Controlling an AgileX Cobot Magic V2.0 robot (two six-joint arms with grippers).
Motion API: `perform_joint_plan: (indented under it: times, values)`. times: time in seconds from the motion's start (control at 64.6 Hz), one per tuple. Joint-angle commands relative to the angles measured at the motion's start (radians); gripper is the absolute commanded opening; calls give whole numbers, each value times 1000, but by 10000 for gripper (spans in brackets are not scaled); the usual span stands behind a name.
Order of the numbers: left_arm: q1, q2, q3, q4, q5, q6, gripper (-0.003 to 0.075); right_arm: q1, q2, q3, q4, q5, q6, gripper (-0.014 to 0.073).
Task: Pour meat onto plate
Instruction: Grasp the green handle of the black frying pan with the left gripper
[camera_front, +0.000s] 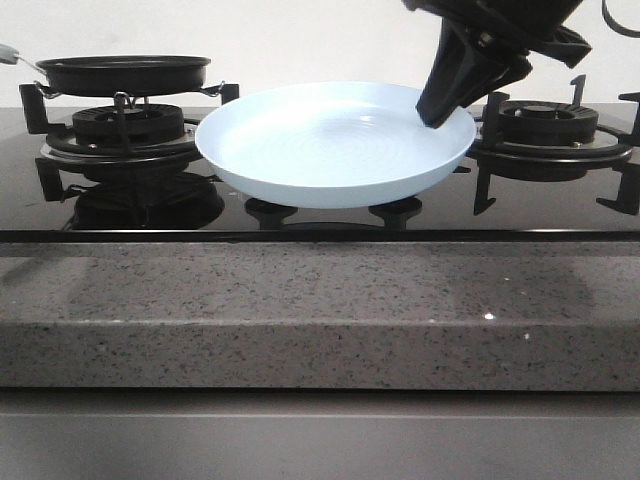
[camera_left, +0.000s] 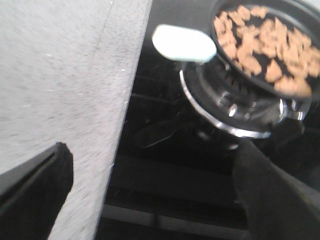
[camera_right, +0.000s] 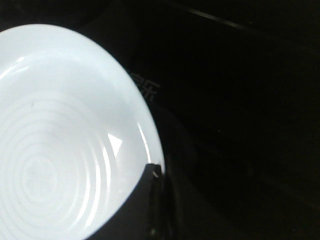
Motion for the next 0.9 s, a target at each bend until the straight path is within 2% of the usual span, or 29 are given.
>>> perform_joint_plan:
  times: [0.0, 0.108, 0.619, 0.882]
  values:
    - [47, 40, -71, -239, -39, 147, 634, 1, -42, -24, 31, -43, -12, -106]
    - [104, 111, -107, -430, -32, 234, 633, 1, -42, -24, 31, -43, -12, -106]
    - [131, 383, -250, -813, 9, 322, 617, 1, -42, -24, 31, -43, -12, -106]
    - [131, 481, -261, -1033, 101, 418, 617, 1, -42, -24, 31, -43, -12, -106]
